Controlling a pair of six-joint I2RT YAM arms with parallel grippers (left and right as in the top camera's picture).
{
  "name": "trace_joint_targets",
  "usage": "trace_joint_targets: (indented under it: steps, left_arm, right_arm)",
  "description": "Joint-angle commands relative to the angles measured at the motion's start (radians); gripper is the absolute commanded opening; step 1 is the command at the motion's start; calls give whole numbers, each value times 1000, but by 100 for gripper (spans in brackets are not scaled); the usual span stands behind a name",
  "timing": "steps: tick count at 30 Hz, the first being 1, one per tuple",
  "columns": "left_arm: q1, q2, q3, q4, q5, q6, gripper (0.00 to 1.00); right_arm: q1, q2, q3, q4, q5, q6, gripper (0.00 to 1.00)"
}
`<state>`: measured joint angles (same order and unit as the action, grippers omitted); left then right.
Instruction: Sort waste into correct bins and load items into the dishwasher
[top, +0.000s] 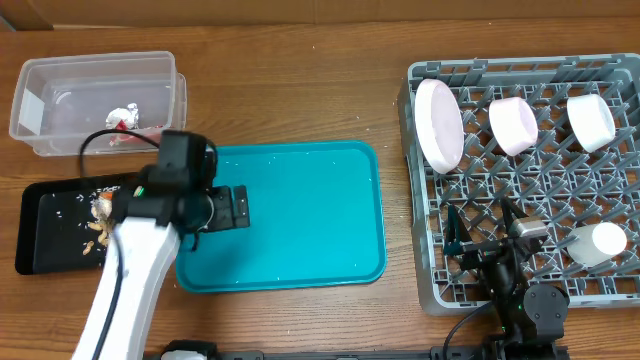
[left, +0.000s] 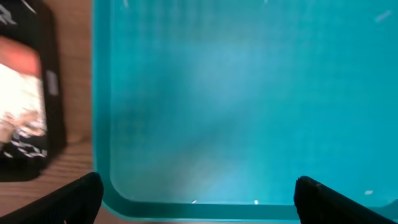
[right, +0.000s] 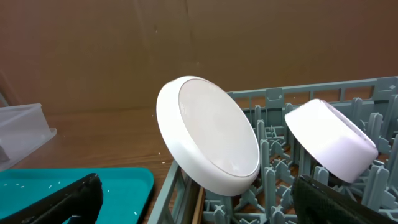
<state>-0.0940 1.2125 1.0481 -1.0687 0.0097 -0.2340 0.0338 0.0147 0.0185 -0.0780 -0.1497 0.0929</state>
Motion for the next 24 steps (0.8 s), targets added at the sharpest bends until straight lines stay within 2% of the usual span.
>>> trace_joint_targets:
  steps: [1, 7, 11, 15, 24]
  left_arm:
    - [2, -177, 1, 0, -14, -13, 100]
    - [2, -443, -4, -1, -102, 10, 100]
    - [2, -606, -87, 64, -162, 10, 100]
    - [4, -784, -268, 200, -174, 10, 100]
    - [31, -1153, -749, 692, -113, 9, 100]
  right_arm:
    - [4, -12, -10, 6, -1, -8, 100]
    - [4, -12, -10, 6, -1, -8, 100]
    - [4, -12, -10, 6, -1, -8, 100]
    - [4, -12, -10, 6, -1, -8, 100]
    - [4, -12, -10, 6, -1, -8, 100]
